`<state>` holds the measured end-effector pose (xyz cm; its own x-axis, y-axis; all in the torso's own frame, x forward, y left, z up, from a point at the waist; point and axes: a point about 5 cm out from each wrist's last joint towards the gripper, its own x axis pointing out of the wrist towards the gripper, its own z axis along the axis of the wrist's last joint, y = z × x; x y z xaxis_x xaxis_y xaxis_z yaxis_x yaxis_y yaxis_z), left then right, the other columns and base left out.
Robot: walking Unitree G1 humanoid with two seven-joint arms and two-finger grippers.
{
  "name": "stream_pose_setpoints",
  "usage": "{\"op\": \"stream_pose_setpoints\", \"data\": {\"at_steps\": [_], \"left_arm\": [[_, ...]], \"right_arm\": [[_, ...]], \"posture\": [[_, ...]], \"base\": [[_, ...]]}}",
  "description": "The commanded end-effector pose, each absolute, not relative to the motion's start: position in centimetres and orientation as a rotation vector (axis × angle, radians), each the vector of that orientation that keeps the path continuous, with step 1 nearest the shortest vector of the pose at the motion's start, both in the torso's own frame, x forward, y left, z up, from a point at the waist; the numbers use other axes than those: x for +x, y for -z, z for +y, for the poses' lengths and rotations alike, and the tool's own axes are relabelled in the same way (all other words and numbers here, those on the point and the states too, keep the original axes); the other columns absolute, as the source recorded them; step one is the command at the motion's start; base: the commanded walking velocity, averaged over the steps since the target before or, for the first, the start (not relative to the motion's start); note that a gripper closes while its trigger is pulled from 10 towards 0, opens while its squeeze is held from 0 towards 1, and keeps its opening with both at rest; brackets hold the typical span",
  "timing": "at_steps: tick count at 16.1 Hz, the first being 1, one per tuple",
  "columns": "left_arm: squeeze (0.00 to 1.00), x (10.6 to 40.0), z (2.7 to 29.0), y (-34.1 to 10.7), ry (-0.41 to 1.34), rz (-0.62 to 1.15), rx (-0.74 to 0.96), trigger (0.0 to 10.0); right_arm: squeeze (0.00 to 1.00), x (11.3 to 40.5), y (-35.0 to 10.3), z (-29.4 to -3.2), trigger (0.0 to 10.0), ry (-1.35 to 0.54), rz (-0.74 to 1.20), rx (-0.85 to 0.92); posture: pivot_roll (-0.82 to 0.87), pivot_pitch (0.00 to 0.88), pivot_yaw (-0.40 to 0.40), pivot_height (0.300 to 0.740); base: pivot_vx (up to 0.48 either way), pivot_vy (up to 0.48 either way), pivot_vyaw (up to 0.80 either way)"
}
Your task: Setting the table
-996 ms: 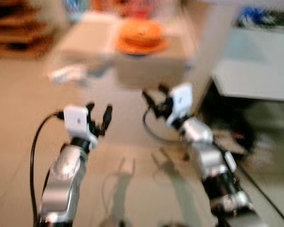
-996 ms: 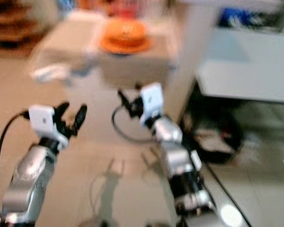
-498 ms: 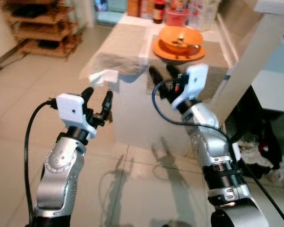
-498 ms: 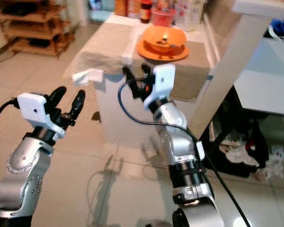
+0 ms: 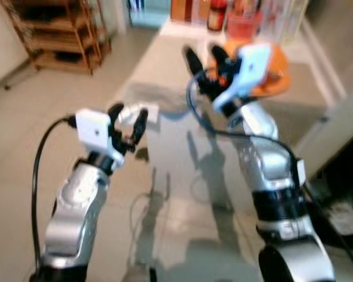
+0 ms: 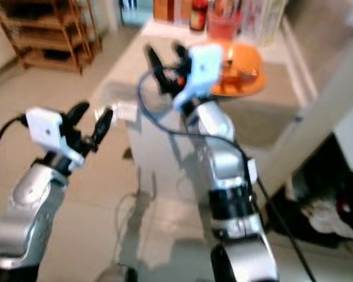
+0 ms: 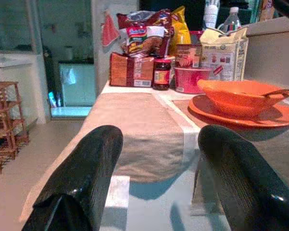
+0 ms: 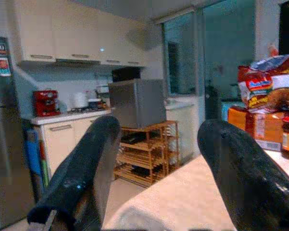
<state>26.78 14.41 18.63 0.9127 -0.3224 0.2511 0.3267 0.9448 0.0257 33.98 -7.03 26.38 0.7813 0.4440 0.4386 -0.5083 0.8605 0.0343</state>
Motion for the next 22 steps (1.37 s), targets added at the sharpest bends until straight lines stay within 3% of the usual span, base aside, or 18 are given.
{"op": "stream_pose_setpoints", "data": {"at_steps": [1,7,11,13,17,22], "left_arm": [[0.00,26.7,13.3,-19.6,0.383,-0.289,-0.014,10.0],[0.00,26.8,13.0,-21.3,0.405,-0.341,-0.020,10.0],[0.00,26.8,12.7,-21.8,0.415,-0.347,-0.018,10.0],[0.00,26.8,12.6,-22.1,0.420,-0.357,-0.037,10.0],[0.00,26.8,12.9,-22.3,0.409,-0.354,-0.026,10.0],[0.00,26.6,12.5,-22.3,0.428,-0.346,0.013,10.0]], "right_arm": [[0.00,33.9,-28.0,-8.5,10.0,-0.463,-0.487,0.146],[0.00,33.9,-30.9,-9.3,10.0,-0.398,-0.521,0.083],[0.00,34.3,-31.4,-9.3,10.0,-0.337,-0.442,-0.016],[0.00,34.7,-32.3,-9.6,10.0,-0.296,-0.394,-0.041],[0.00,36.0,-31.6,-10.2,10.0,-0.306,-0.066,-0.104],[0.00,36.5,-31.3,-9.6,10.0,-0.402,0.196,-0.163]], "posture": [[-0.06,0.079,0.008,0.740],[-0.06,0.082,0.005,0.740],[-0.06,0.082,0.008,0.740],[-0.06,0.082,0.008,0.740],[-0.07,0.085,0.005,0.740],[-0.07,0.087,0.004,0.740]], "base": [[0.480,0.000,-0.80],[0.480,0.000,-0.80],[0.469,0.000,-0.80],[0.154,0.000,0.00],[0.000,0.000,0.00],[0.000,0.000,0.00]]}}
